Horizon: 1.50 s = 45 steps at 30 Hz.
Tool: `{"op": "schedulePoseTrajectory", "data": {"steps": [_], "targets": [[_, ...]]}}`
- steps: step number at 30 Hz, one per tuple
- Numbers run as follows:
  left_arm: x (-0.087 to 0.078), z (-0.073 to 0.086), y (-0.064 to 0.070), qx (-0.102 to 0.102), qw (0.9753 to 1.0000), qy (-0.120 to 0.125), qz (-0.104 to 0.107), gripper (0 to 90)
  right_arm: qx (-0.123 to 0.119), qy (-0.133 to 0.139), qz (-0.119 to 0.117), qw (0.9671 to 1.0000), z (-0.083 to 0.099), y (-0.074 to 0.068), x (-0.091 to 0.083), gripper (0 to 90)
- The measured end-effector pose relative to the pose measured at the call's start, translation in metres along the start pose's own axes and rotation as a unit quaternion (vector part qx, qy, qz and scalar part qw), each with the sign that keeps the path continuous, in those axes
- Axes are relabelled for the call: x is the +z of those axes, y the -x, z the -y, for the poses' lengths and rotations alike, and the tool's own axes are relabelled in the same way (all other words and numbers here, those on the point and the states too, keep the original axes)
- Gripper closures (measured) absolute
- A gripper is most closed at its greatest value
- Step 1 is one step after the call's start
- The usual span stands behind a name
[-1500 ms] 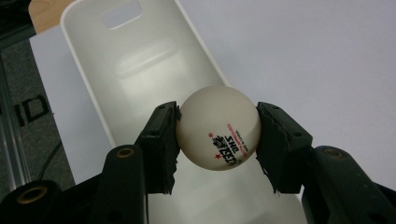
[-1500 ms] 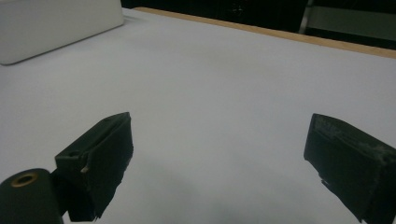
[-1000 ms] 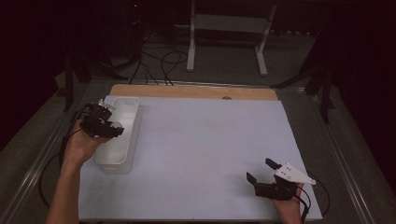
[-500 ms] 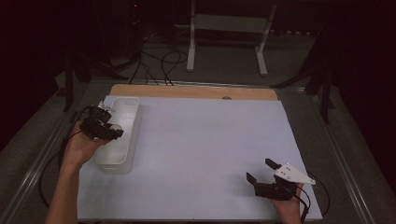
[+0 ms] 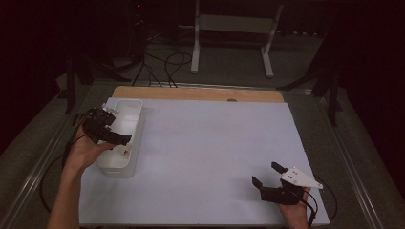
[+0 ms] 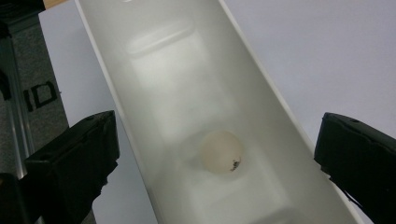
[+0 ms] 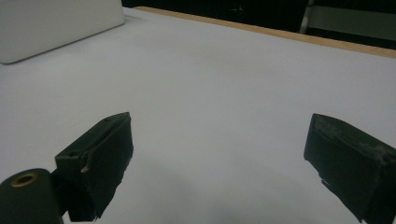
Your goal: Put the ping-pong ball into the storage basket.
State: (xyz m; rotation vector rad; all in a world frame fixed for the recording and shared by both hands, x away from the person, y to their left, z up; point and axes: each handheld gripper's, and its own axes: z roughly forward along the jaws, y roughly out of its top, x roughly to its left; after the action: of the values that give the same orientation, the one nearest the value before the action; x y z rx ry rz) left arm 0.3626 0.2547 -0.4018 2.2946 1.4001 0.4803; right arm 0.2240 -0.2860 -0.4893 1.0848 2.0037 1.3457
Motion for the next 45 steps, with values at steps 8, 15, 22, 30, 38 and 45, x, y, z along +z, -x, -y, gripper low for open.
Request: {"op": "schedulePoseTrajectory", "data": {"steps": [8, 15, 22, 30, 38, 45], "targets": [[-0.001, 0.000, 0.002, 0.004, 0.9999, 0.010, 0.000, 0.7, 0.000, 0.000, 0.001, 1.0000, 0.000, 0.000, 0.000, 7.6], [-0.001, -0.002, 0.005, 0.008, 0.9998, 0.019, 0.001, 0.7, 0.002, 0.000, 0.000, 1.0000, 0.000, 0.000, 0.000, 7.6], [-0.002, -0.003, 0.009, 0.016, 0.9994, 0.030, 0.006, 0.7, 0.001, -0.001, -0.001, 1.0000, 0.000, 0.000, 0.000, 7.6], [-0.003, -0.003, 0.011, 0.020, 0.9987, 0.044, 0.018, 0.7, 0.001, 0.000, -0.001, 1.0000, 0.000, 0.000, 0.000, 7.6], [-0.004, -0.003, 0.017, 0.026, 0.9979, 0.054, 0.025, 0.7, 0.001, 0.000, -0.001, 1.0000, 0.000, 0.000, 0.001, 7.6], [-0.004, -0.003, 0.022, 0.034, 0.9971, 0.061, 0.031, 0.7, 0.002, 0.001, -0.002, 1.0000, 0.000, 0.000, 0.000, 7.6]]}}
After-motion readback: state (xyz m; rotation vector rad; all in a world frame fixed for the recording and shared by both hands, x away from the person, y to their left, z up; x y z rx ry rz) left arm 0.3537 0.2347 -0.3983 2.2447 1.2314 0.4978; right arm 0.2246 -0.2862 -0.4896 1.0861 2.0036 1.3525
